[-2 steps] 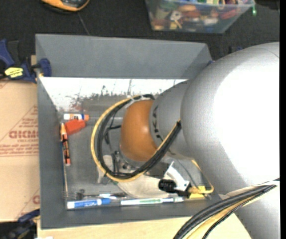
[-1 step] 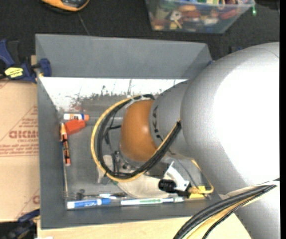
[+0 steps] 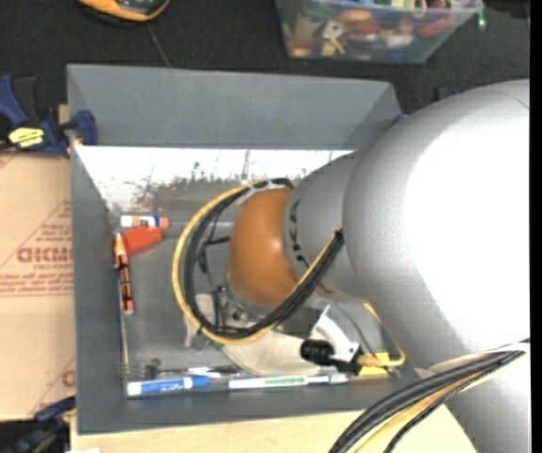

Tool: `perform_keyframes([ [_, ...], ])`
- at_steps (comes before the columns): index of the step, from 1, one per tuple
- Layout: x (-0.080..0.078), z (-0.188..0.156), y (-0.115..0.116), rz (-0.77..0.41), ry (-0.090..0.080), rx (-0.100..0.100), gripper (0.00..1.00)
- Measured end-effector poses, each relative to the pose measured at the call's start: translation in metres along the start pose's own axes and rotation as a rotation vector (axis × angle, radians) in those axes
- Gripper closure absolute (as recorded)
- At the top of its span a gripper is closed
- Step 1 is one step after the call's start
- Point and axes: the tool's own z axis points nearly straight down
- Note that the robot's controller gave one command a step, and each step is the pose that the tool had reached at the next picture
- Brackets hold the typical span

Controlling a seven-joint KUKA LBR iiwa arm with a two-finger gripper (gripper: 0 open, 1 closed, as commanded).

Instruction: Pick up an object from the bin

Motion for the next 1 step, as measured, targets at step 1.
perform_keyframes([
  [1,0.0006,-0.0148,-0.0019,0.0,0.004,0.007,1.0],
])
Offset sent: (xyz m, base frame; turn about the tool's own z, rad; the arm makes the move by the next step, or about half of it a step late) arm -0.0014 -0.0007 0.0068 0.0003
